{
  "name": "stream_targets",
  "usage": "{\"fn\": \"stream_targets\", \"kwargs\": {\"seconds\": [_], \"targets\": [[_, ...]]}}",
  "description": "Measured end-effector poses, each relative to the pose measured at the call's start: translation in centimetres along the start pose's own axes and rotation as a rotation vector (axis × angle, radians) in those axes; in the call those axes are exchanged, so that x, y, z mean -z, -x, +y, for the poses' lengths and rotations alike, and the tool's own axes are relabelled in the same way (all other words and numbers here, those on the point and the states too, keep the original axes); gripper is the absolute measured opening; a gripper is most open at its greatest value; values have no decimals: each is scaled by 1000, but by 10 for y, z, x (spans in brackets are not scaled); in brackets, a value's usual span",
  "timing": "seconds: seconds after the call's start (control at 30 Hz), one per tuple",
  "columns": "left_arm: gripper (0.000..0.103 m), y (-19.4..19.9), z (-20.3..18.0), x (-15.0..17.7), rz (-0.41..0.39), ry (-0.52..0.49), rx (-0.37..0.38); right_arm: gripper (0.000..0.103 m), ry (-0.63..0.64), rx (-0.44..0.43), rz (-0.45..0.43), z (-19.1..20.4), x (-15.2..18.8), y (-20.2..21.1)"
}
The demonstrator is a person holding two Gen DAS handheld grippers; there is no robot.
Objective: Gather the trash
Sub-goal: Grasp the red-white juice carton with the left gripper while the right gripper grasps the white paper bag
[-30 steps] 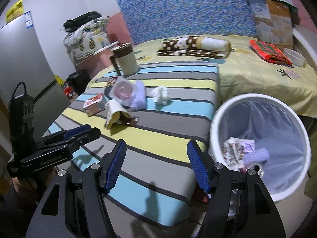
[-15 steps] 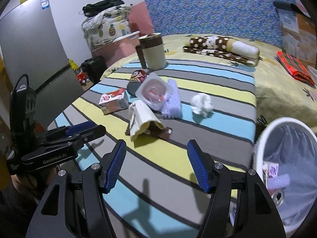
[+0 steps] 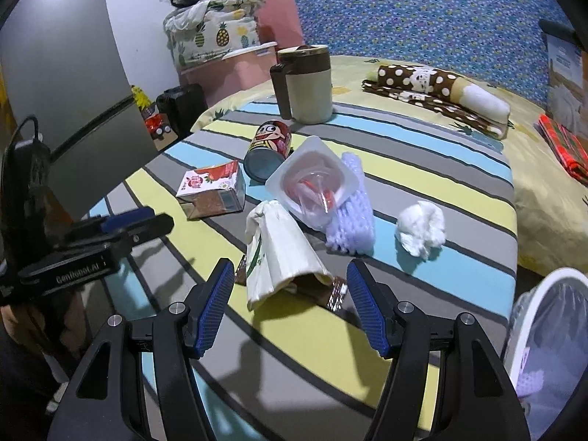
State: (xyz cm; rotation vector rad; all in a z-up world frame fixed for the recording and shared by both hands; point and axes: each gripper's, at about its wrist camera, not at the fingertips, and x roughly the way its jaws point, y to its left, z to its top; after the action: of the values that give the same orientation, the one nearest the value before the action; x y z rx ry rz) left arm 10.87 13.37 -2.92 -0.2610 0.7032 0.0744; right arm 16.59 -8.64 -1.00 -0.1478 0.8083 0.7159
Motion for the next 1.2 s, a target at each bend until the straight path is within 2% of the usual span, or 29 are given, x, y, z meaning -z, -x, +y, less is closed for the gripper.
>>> {"fn": "stream_targets", "kwargs": {"seconds": [0.3, 0.57, 0.73, 0.8, 1.03, 1.2], "targets": [[54, -15, 17, -12, -5, -6, -26, 65, 22, 23, 46, -3, -6, -18], [64, -26, 22, -30, -26, -72, -40, 65, 16, 7, 97, -5, -2, -29], [66, -36, 21, -37, -22, -124, -17, 43, 2, -19, 95, -5, 2, -26], [68, -41, 20, -40, -18, -150, -1, 39, -7, -24, 87, -6, 1, -23], [70, -57, 23, -47, 21, -166, 44, 34, -43, -21, 63, -10, 6, -13], [70, -52, 16, -37, 56, -174, 96, 34, -79, -21, 44, -16, 11, -5]]}}
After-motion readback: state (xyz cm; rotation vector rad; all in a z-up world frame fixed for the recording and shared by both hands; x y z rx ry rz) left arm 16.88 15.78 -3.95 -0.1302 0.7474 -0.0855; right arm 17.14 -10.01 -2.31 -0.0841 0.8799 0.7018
